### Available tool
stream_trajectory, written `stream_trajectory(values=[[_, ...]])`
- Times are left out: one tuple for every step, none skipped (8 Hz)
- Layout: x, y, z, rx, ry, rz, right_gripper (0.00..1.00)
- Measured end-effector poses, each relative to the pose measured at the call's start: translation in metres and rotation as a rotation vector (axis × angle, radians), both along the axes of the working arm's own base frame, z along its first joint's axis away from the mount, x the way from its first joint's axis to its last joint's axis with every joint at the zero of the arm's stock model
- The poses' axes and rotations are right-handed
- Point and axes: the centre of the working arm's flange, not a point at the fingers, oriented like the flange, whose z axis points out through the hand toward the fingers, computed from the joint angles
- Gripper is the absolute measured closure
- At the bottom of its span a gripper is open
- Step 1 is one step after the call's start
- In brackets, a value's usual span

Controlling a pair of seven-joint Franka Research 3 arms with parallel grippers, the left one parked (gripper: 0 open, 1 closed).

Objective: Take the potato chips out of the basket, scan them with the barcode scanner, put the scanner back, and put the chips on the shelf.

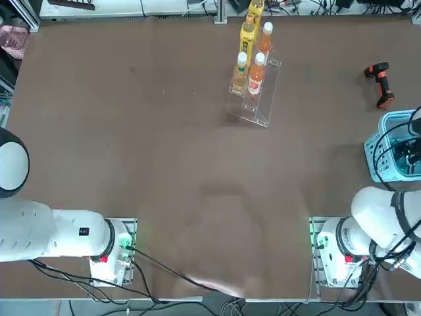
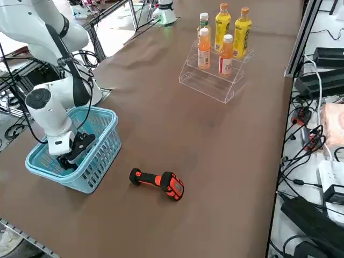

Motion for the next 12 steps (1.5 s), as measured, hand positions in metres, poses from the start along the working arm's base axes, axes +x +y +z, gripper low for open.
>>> stream_trajectory(values=[[0.0,0.0,0.0,0.0,0.0,0.0,0.0],[0.0,0.0,-0.0001,0.0,0.0,0.0,0.0],[-0.0001,0.0,-0.0004,0.0,0.0,0.0,0.0],[-0.0001,0.0,-0.0011,0.0,0.0,0.0,0.01],[-0.0002,0.0,-0.0026,0.0,0.001,0.0,0.04],[-0.0004,0.0002,-0.0042,0.001,0.002,0.001,0.05],[-0.0005,0.0004,-0.0052,0.002,0.003,0.001,0.1],[-0.0005,0.0004,-0.0055,0.002,0.004,0.001,0.14],[-0.0004,0.0005,-0.0056,0.002,0.004,0.001,0.25],[-0.0005,0.0006,-0.0058,0.003,0.004,0.001,0.3],[-0.0005,0.0006,-0.006,0.003,0.004,0.001,0.44],[-0.0004,0.0007,-0.006,0.003,0.004,0.001,0.51]])
